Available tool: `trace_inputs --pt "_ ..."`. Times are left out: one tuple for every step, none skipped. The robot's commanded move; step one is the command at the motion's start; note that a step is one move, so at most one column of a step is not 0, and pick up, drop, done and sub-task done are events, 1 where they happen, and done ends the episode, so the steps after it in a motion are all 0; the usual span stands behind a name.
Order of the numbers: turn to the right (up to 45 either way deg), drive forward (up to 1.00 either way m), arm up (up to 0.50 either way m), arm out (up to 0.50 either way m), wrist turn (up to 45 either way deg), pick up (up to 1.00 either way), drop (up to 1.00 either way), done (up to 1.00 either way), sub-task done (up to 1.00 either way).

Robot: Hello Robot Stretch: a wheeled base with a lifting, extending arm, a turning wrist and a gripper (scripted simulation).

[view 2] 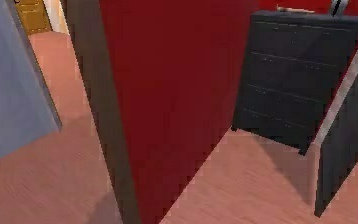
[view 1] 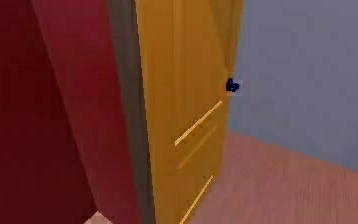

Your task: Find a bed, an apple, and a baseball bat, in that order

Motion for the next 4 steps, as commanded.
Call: trace_inputs --pt "33.0 0.0 0.0 0.0 0.0 0.0 0.0 0.0 0.0" --pt "0.0 0.75 0.0 0.0 0.0 0.0 0.0 0.0 0.0" --pt "45.0 0.0 0.0 0.0 0.0 0.0 0.0 0.0 0.0" --pt "0.0 1.0 0.0 0.0 0.0 0.0 0.0 0.0 0.0"
